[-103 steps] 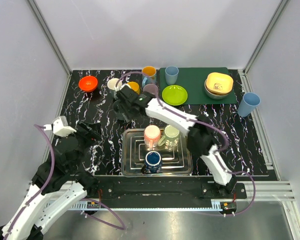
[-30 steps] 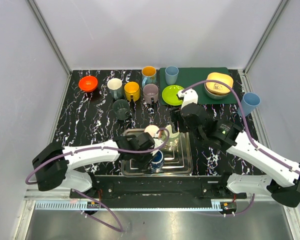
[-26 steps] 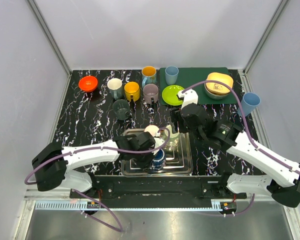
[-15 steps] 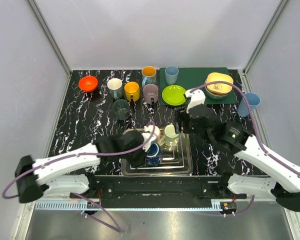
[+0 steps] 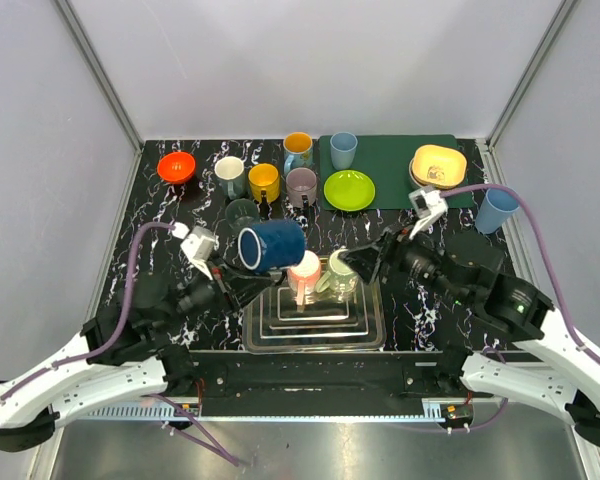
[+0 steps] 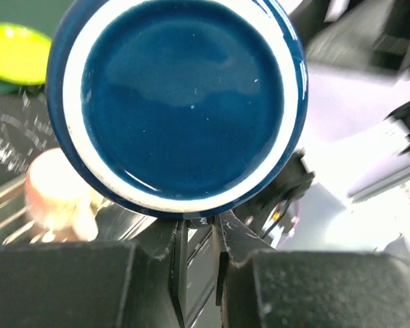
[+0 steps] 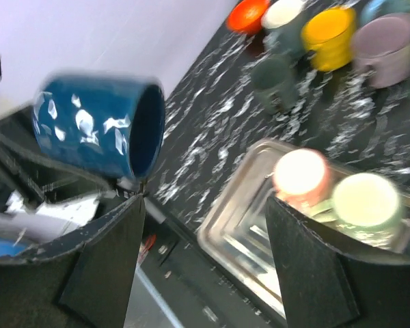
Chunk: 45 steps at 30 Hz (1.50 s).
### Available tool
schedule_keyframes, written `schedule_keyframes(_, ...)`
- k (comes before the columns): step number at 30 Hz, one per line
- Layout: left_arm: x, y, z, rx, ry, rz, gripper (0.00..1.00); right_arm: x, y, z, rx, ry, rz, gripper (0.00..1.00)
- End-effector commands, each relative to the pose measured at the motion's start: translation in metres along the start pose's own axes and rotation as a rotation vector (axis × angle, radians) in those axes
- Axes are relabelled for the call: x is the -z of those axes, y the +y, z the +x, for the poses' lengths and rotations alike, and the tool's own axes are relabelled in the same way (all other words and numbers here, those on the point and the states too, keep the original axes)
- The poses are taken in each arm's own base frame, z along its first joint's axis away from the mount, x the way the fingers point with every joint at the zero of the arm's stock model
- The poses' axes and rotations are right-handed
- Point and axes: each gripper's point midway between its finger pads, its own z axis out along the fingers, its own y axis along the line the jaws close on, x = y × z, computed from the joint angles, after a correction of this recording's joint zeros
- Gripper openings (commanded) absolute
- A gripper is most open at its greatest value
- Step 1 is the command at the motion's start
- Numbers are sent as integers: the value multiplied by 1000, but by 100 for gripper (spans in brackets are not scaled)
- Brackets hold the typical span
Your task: Turn the mug right side up
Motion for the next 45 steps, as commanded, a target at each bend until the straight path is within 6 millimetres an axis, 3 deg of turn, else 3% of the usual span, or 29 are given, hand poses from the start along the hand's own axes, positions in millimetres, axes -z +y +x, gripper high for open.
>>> schedule_keyframes(1,19,-55,-98,77,-379,233,0,-4,61,23,-84,107,-341,78)
schedule_keyframes(2,23,-63,-110,80,-425,269,0,-4,65,27,-96,120,-366,78)
schedule_keyframes(5,30,-78,-120,99,-471,363,0,2,90,30,-99,132,-528,79)
schedule_keyframes(7,32,-84,-121,115,-477,412,0,1,96,34,-111,141,-575,79)
schedule_keyframes(11,38,-95,-123,143,-499,503,0,15,122,15,-105,57,-755,78)
schedule_keyframes(14,41,-99,-121,170,-512,558,0,24,129,4,-99,0,-861,78)
schedule_keyframes(20,39,-102,-114,206,-490,599,0,12,120,-2,-157,39,-933,76)
schedule_keyframes(32,22,-99,-101,214,-436,593,0,-20,117,1,-114,127,-861,66)
schedule_keyframes(36,13,-95,-94,215,-409,571,0,-29,119,2,-125,157,-862,59)
schedule_keyframes(39,8,-92,-90,214,-392,556,0,-36,118,4,-130,187,-847,48)
schedule_keyframes(45,0,-88,-83,208,-362,530,0,-44,118,9,-142,227,-843,45)
